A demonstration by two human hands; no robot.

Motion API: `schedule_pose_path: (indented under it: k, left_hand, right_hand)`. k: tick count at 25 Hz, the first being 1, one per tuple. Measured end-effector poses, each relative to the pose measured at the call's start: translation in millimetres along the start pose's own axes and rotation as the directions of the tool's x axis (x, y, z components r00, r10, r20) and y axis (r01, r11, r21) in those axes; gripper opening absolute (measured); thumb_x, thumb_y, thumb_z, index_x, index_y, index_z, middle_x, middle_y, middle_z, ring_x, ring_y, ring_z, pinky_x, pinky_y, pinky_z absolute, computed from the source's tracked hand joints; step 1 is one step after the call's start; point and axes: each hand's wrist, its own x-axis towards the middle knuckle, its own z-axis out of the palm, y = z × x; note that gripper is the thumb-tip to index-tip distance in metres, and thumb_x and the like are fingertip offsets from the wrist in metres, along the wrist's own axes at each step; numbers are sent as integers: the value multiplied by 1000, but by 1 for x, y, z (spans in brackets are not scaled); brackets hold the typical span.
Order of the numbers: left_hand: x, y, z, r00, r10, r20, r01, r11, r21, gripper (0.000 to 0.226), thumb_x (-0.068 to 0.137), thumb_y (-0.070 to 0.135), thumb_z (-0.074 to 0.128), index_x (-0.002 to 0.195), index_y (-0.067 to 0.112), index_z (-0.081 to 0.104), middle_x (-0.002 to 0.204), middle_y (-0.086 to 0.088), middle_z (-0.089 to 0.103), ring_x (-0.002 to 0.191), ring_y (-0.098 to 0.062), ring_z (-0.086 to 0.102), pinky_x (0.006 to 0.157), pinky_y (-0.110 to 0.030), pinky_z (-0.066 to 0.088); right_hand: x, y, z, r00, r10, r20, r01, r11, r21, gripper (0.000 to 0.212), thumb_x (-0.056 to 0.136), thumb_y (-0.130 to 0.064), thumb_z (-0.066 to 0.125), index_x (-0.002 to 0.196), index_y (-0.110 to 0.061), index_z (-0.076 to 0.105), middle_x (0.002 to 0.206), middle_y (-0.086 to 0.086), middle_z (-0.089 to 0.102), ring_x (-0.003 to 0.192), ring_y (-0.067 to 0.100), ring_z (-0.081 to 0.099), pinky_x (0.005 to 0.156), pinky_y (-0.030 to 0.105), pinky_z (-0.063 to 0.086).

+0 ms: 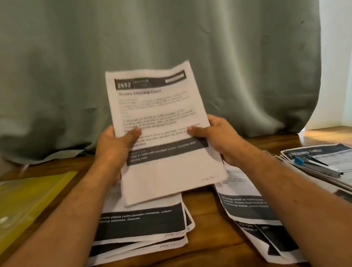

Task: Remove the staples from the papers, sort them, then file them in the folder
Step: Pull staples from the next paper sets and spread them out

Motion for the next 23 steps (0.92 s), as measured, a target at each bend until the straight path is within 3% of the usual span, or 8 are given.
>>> schedule_pose_path:
  k: [3,6,9,12,15,19,23]
  left_hand:
    - [-7,13,8,946,325,-18,-324,945,32,19,93,12,69,105,26,64,100,7,76,92,-13,75,72,-27,62]
    - [-9,19,8,901,432,-31,-432,902,20,22,94,10,67,106,28,62,101,9,76,97,-13,74,74,-26,61]
    - [-7,16,6,922,388,-5,-388,921,13,20,94,13,67,112,21,62,106,1,76,98,-17,74,77,-32,62]
    - [-9,10,3,965,261,43,-261,965,-5,19,91,19,69,110,21,65,100,4,78,92,-18,76,75,-35,63]
    - [-9,2,1,988,139,66,-142,989,38,26,88,22,74,112,16,69,99,-2,79,90,-22,76,83,-45,61]
    - [-8,6,1,986,169,7,-170,985,18,15,88,18,74,103,21,71,93,2,79,86,-19,77,77,-39,63]
    - [-9,0,2,991,129,24,-130,990,51,11,90,19,72,101,23,70,92,4,79,84,-17,77,77,-38,63]
  right_hand:
    - [-1,-6,4,984,-161,-81,165,986,41,25,94,-15,66,118,-16,65,106,0,76,91,21,74,83,43,60]
    - [-6,-12,10,971,-222,-92,229,971,70,24,96,-17,63,120,-16,62,109,0,75,93,20,74,81,41,61]
    - [-9,-8,16,973,-219,-73,223,974,47,23,95,-16,63,118,-15,64,107,0,75,92,17,74,81,38,61]
    - [-11,-2,19,976,-212,-54,210,977,-36,30,93,-22,67,122,-16,63,109,-3,74,94,13,73,83,37,60]
    - [-13,4,21,973,-213,-84,202,972,-120,31,93,-29,65,123,-22,60,111,-8,73,94,10,72,83,35,61]
    - [-12,0,23,948,-282,-150,269,958,-98,30,95,-29,63,123,-20,58,110,-6,73,92,9,73,77,31,61]
    - [-12,1,20,974,-196,-117,191,980,-52,29,92,-26,68,120,-20,62,108,-4,74,90,14,74,82,40,61]
